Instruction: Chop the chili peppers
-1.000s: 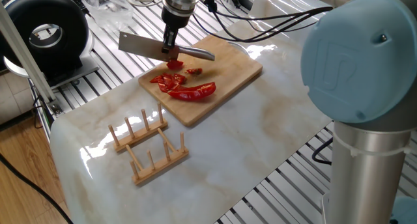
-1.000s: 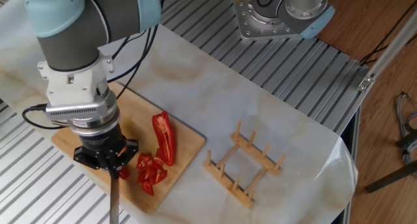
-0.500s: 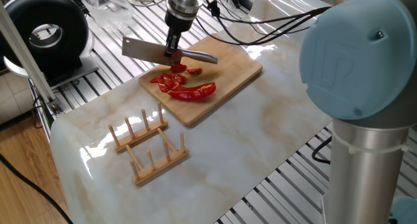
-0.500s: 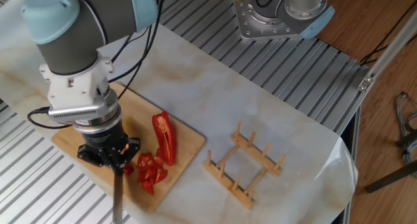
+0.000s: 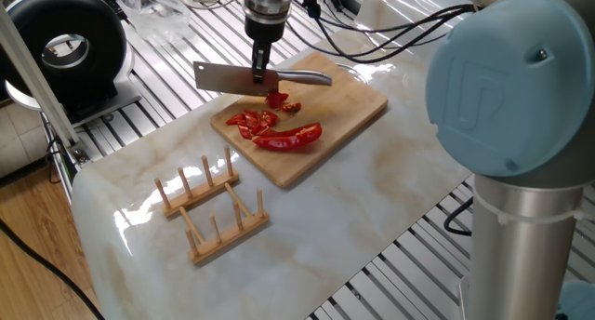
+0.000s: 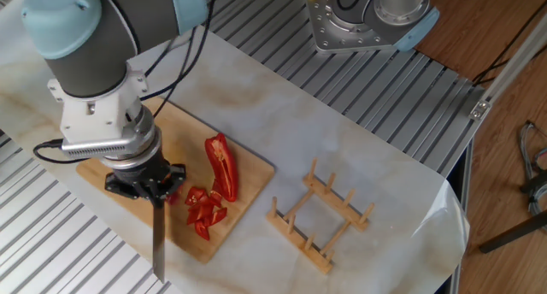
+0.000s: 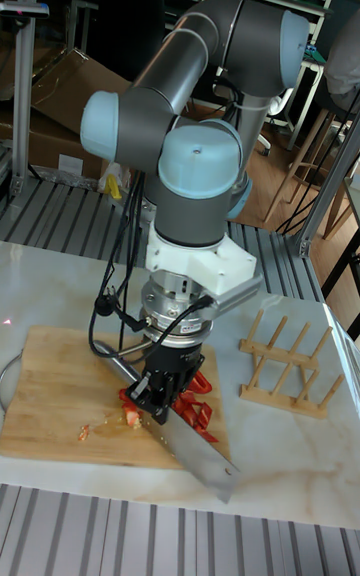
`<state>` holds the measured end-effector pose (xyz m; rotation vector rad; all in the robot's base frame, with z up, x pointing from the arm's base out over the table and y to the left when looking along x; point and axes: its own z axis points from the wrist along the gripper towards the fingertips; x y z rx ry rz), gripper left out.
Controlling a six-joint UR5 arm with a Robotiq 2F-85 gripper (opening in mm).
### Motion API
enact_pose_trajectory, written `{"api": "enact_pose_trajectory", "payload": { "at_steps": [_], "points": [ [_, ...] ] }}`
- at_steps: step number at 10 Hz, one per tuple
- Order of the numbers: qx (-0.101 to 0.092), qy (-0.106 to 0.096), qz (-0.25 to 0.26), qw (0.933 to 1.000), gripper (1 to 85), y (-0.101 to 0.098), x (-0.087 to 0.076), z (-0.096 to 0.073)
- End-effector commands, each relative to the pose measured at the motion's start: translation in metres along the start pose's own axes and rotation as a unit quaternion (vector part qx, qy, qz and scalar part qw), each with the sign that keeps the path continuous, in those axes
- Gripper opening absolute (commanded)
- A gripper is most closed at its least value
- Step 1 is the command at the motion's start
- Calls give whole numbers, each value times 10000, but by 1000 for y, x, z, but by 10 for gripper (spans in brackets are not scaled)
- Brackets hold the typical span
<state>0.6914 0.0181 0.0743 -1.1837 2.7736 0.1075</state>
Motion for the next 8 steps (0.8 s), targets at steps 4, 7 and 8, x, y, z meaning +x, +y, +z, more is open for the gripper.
{"api": "enact_pose_trajectory", "payload": {
  "at_steps": [4, 7, 8],
  "points": [
    [454, -894, -137, 9949, 13, -17, -49, -22],
    [394, -1057, -216, 9934, 13, -18, -58, -9],
    [317, -906, -92, 9953, 13, -15, -47, -6]
  ]
}}
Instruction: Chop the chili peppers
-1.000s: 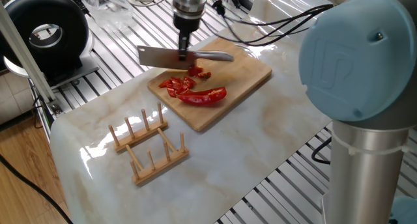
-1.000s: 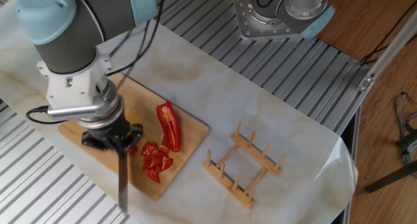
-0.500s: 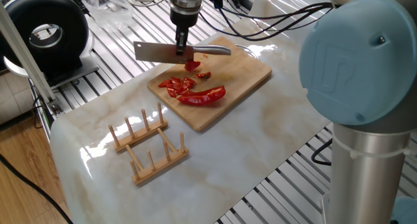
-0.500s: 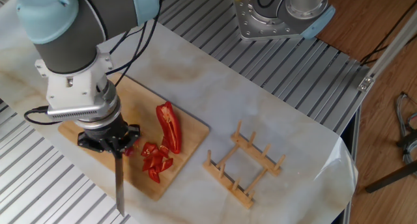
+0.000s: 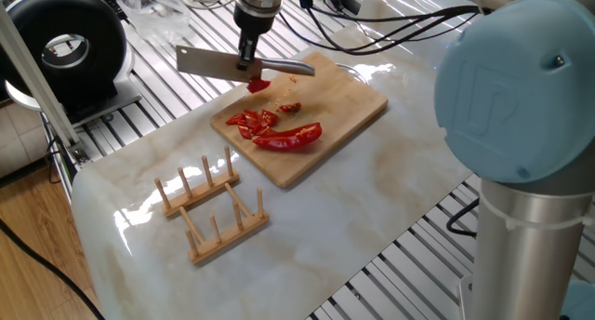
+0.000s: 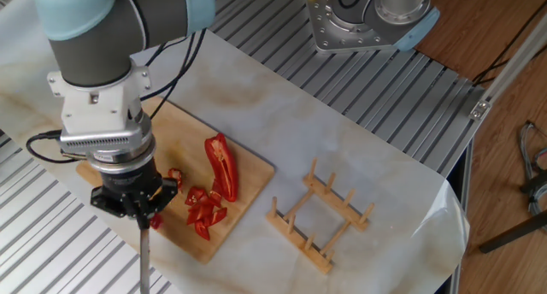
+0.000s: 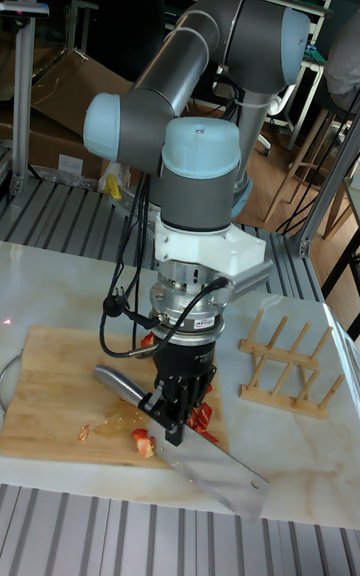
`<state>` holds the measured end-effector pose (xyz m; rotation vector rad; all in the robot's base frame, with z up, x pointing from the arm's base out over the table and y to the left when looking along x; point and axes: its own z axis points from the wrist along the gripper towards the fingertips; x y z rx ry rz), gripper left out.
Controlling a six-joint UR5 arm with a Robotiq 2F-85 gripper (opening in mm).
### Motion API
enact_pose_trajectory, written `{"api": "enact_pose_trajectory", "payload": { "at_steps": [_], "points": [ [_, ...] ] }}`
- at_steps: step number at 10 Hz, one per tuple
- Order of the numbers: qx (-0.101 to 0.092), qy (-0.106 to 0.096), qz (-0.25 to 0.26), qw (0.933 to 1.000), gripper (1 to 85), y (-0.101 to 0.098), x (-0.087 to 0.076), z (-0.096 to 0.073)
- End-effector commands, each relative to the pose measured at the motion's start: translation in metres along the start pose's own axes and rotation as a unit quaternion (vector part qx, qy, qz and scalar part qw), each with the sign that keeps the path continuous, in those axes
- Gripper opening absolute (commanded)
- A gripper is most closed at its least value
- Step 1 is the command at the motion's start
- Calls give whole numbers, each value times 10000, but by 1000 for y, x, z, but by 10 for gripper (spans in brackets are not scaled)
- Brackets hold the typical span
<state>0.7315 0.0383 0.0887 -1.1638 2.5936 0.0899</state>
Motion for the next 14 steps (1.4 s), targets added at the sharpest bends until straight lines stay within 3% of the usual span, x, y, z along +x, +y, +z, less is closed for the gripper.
{"api": "enact_pose_trajectory", "payload": {
  "at_steps": [1, 2, 3, 4, 5, 6, 7, 8, 9, 10, 11, 12, 13, 14],
  "points": [
    [-25, 551, 197, 9983, 13, 0, 34, -3],
    [188, 1163, 231, 9928, 13, -7, 64, -17],
    [665, 1601, 165, 9847, 13, -25, 83, -35],
    [719, 1488, 366, 9856, 13, -22, 77, -39],
    [194, 944, 804, 9921, 13, 7, 52, -29],
    [90, 1056, 1172, 9874, 13, 17, 56, -31],
    [1127, 1304, 154, 9849, 13, -42, 67, -42],
    [1361, 1315, -141, 9818, 13, -55, 64, -48],
    [83, 1065, 1396, 9844, 13, 19, 56, -35],
    [167, 895, 1107, 9897, 13, 5, 50, -31],
    [-38, 670, 1288, 9894, 13, 15, 40, -26],
    [844, 953, 493, 9906, 13, -28, 52, -32],
    [733, 1232, 910, 9855, 13, -16, 65, -36],
    [537, 840, 806, 9917, 13, -13, 45, -31]
  ]
}}
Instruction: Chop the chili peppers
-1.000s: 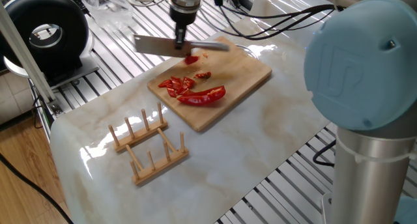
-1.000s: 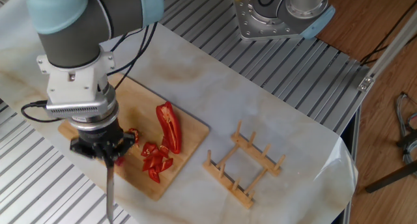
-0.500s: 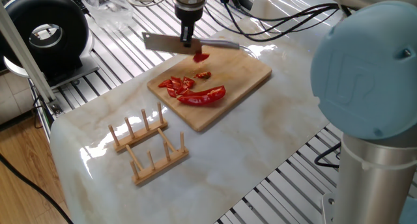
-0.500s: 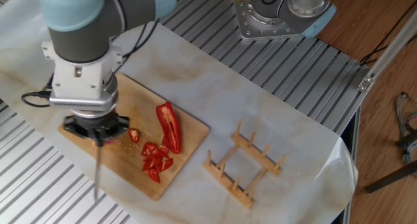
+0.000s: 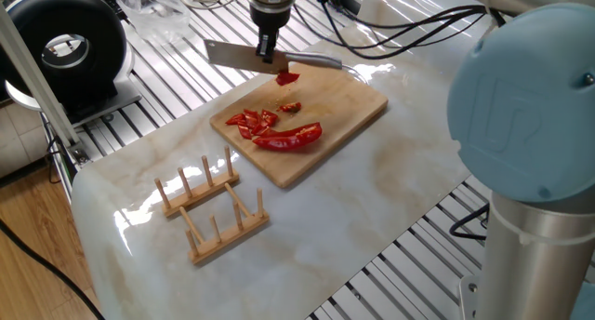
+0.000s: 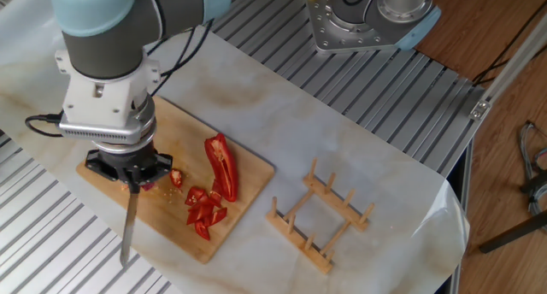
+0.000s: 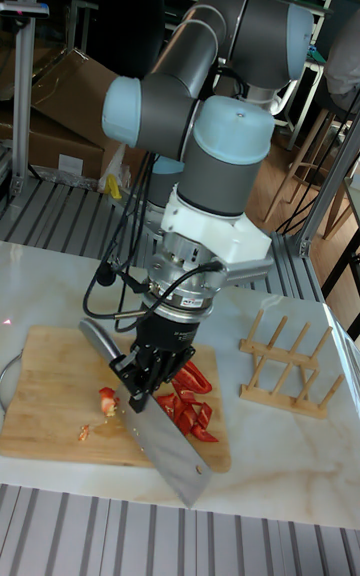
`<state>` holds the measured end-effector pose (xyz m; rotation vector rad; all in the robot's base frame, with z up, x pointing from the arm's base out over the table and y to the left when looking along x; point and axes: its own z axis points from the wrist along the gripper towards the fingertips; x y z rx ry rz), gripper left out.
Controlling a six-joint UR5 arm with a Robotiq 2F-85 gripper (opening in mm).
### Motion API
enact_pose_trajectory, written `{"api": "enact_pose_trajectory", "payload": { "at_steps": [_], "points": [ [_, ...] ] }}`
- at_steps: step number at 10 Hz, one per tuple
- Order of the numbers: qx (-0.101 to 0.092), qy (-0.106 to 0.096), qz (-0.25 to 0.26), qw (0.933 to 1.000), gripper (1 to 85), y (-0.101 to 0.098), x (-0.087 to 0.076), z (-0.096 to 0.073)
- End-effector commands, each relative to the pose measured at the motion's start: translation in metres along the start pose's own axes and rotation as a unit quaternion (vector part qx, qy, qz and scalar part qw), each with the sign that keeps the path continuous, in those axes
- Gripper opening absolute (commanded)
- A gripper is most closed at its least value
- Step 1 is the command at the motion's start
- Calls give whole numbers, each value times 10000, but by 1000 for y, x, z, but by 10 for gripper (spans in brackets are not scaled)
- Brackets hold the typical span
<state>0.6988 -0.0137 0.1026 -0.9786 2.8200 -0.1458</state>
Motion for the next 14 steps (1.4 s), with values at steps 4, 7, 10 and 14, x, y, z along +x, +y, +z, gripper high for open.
{"api": "enact_pose_trajectory", "payload": {
  "at_steps": [4, 7, 10, 14],
  "points": [
    [-624, -302, 418, 9967, 13, 27, -15, 4],
    [-386, -944, 25, 9948, 13, 10, -42, 19],
    [-918, -771, 479, 9916, 13, 35, -33, 19],
    [-949, -780, 514, 9911, 13, 35, -21, 29]
  ]
}}
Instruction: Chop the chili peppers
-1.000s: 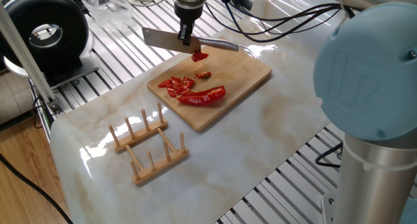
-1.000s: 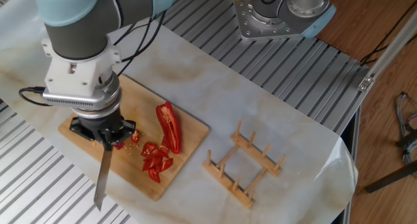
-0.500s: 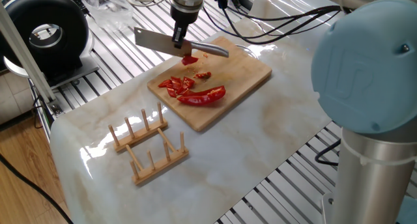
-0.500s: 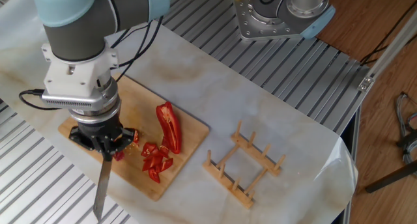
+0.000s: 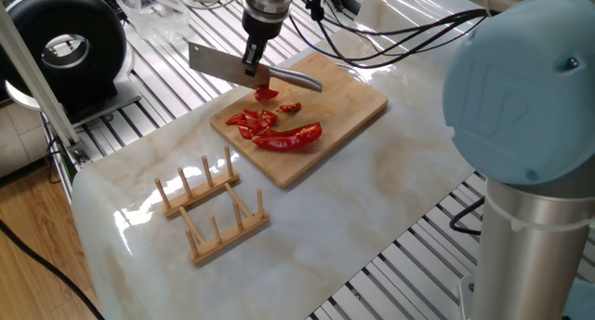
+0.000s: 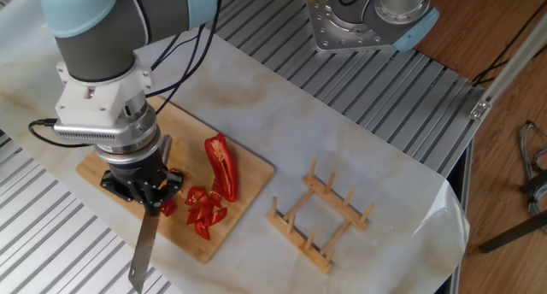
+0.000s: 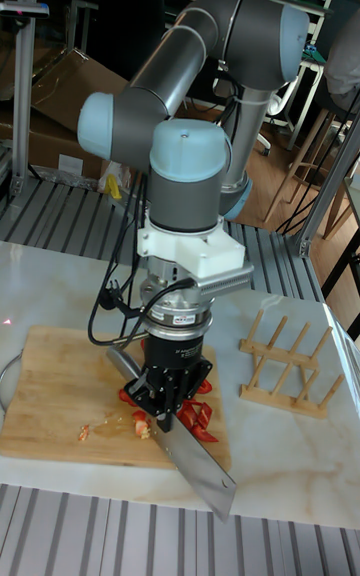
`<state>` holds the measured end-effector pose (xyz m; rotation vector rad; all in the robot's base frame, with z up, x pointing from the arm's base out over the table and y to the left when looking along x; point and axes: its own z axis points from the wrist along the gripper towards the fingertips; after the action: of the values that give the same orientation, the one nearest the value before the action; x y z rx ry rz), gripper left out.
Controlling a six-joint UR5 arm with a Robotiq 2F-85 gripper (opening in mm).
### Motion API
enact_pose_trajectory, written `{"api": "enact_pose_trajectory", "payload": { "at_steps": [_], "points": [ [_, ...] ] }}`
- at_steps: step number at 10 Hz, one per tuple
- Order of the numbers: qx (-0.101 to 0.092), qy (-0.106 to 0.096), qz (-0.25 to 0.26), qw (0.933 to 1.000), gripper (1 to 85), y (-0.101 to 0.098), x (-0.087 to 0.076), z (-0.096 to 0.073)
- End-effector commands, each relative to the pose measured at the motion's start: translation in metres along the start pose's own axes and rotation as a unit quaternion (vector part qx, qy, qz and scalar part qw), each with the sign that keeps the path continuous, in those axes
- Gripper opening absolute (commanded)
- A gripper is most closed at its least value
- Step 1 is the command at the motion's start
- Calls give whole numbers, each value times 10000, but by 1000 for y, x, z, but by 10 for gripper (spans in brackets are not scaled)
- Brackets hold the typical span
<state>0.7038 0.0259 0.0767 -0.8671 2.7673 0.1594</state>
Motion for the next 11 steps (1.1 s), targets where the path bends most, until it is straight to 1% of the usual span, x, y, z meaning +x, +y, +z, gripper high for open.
{"api": "enact_pose_trajectory", "payload": {
  "at_steps": [1, 3, 4, 5, 7, 9, 10, 11],
  "points": [
    [-163, -29, 149, 9998, 13, 4, 9, 4],
    [-100, 118, 178, 9997, 13, 1, 23, 1],
    [-168, 220, 248, 9993, 13, 5, 32, 2],
    [-181, 294, 266, 9990, 13, 6, 37, 1],
    [-249, 358, 331, 9985, 13, 9, 42, 0],
    [-303, 387, 367, 9981, 13, 12, 44, -1],
    [-328, 453, 380, 9977, 13, 13, 47, -2],
    [-312, 510, 366, 9975, 13, 13, 50, -3]
  ]
}}
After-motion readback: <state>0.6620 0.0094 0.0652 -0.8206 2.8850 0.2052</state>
